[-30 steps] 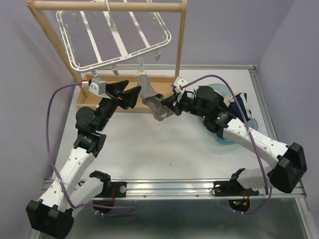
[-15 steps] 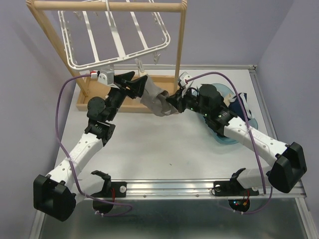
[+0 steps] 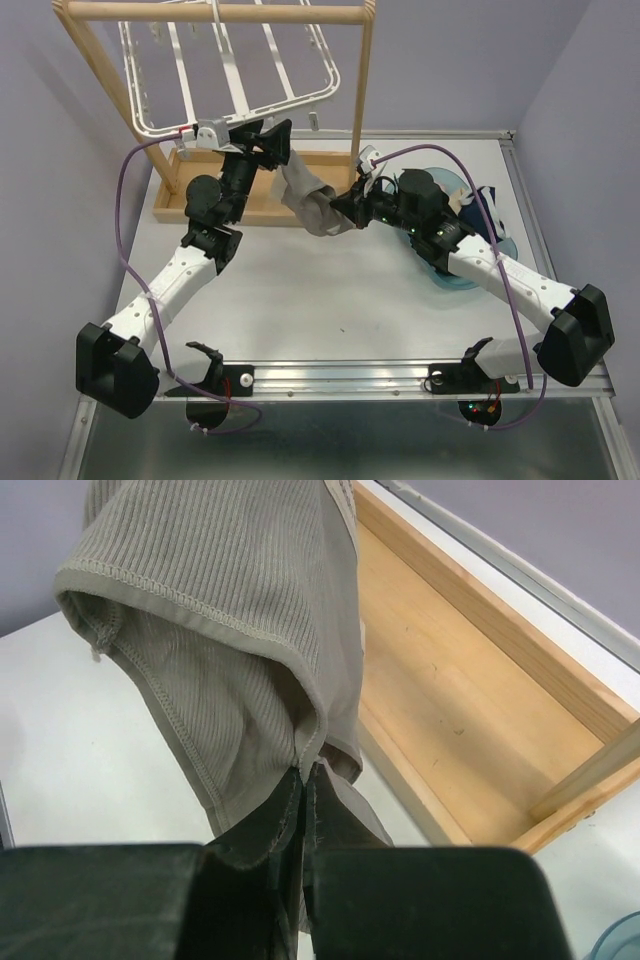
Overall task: Remove the underwear clipped to the hanger
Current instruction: Remove the underwear from the hanger.
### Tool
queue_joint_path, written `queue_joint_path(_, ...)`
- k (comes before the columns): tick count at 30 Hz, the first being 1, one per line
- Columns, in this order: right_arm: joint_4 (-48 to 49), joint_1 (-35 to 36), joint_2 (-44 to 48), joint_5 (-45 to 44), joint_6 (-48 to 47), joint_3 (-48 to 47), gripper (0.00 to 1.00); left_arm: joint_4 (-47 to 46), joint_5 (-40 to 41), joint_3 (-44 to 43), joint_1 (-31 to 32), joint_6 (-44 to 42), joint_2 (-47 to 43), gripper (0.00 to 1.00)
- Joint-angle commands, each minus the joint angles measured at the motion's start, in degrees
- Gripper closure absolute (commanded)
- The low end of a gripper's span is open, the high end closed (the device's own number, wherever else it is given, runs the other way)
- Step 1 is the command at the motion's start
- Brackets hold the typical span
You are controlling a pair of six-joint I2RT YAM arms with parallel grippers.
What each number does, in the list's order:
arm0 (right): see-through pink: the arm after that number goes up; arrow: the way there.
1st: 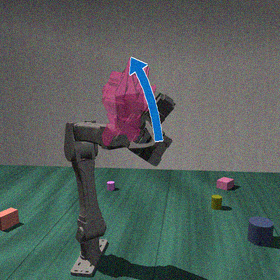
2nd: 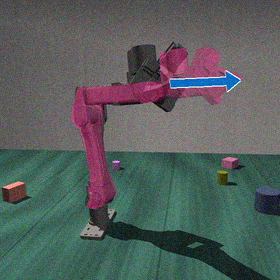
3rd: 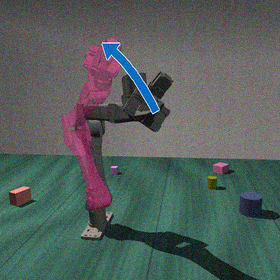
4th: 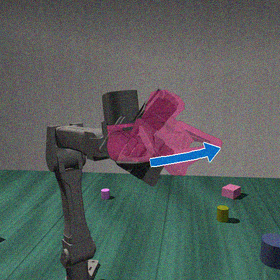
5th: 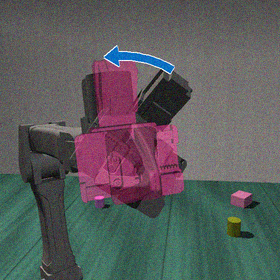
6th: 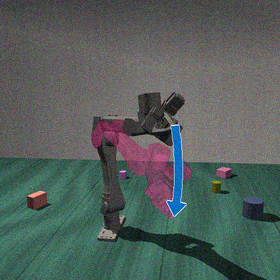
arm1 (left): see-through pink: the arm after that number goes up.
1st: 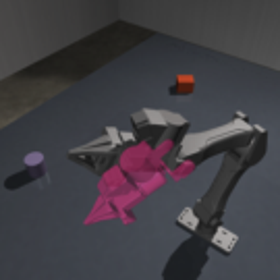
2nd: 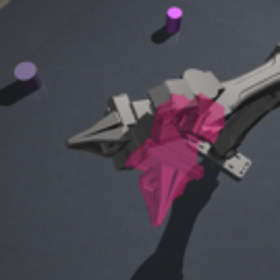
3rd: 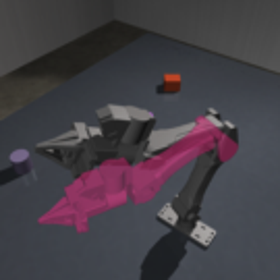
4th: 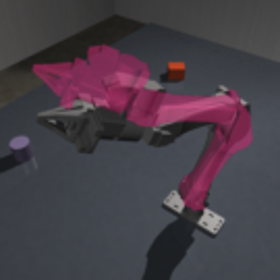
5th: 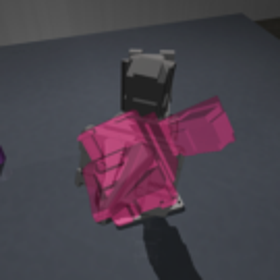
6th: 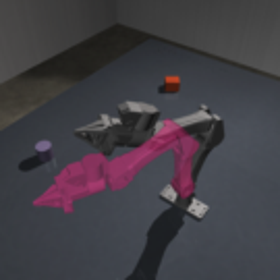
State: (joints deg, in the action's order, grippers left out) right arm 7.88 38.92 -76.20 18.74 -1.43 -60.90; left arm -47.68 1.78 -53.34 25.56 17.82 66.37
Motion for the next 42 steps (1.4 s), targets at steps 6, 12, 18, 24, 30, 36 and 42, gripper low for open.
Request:
queue_joint_path(6,3.4,-0.2,1.9,1.8,0.9,1.1,1.00,-1.5,4.0,-6.8,0.4,-1.1,3.1,0.24)
queue_joint_path(12,3.5,-0.2,2.4,1.9,1.0,1.3,1.00,-1.7,2.8,-9.1,0.4,-0.9,4.3,0.54)
queue_joint_path(18,3.5,-0.2,2.5,1.9,1.0,1.5,0.99,-1.4,2.3,-9.2,0.3,-0.9,4.0,0.94)
queue_joint_path(24,3.5,-0.2,2.5,1.2,0.3,1.8,0.99,-0.2,2.2,-8.4,0.4,-0.9,2.0,0.60)
queue_joint_path(30,3.5,-0.9,3.2,2.7,-3.0,2.7,0.99,3.6,1.0,-5.8,0.4,-1.2,-2.6,0.23)
queue_joint_path(36,-0.6,-4.5,5.5,6.6,-13.4,3.3,0.99,10.1,-1.2,-3.0,0.4,-2.7,-7.9,0.14)
queue_joint_path(42,-4.6,-7.3,9.1,7.1,-17.2,3.1,1.00,16.6,-0.4,0.6,0.4,-4.6,-13.4,0.13)
